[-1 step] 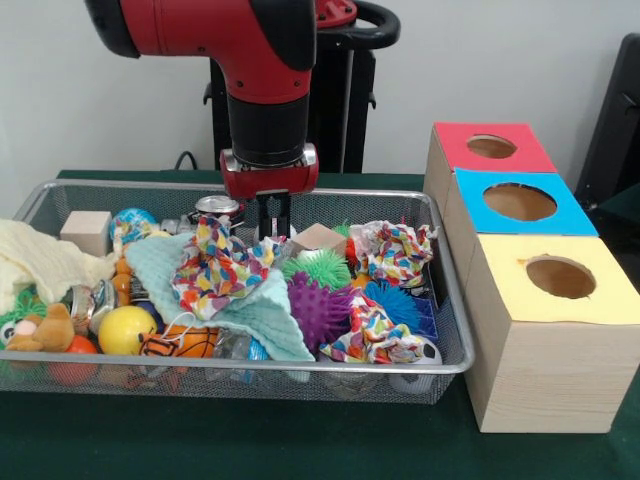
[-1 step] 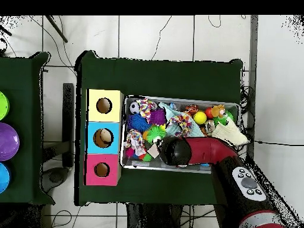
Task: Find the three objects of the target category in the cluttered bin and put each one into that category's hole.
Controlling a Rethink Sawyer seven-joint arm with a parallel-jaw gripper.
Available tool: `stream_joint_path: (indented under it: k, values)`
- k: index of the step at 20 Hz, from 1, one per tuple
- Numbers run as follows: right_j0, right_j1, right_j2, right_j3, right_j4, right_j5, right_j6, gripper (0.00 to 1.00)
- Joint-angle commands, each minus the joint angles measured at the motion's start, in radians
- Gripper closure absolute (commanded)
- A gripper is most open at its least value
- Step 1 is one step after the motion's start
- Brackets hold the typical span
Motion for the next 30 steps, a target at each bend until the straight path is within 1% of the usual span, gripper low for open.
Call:
stream_joint_path:
  k: [1, 4, 7, 12, 17, 22, 25, 30]
  values:
    - [0.010, 0.021, 0.043, -0.025, -0.036, -0.067, 0.040, 1.00]
    - [0.012, 0.018, 0.041, -0.022, -0.033, -0.063, 0.042, 1.00]
    - [0.017, 0.000, 0.038, -0.009, -0.027, -0.053, 0.047, 1.00]
    - [0.026, -0.098, 0.042, 0.053, 0.011, -0.001, 0.061, 1.00]
    - [0.004, -0.178, 0.073, 0.103, 0.060, 0.057, 0.039, 1.00]
    - [0.002, -0.260, 0.083, 0.146, 0.106, 0.099, 0.026, 1.00]
    - [0.005, -0.293, 0.082, 0.166, 0.125, 0.111, 0.022, 1.00]
    - [0.020, -0.330, 0.071, 0.185, 0.153, 0.132, 0.027, 1.00]
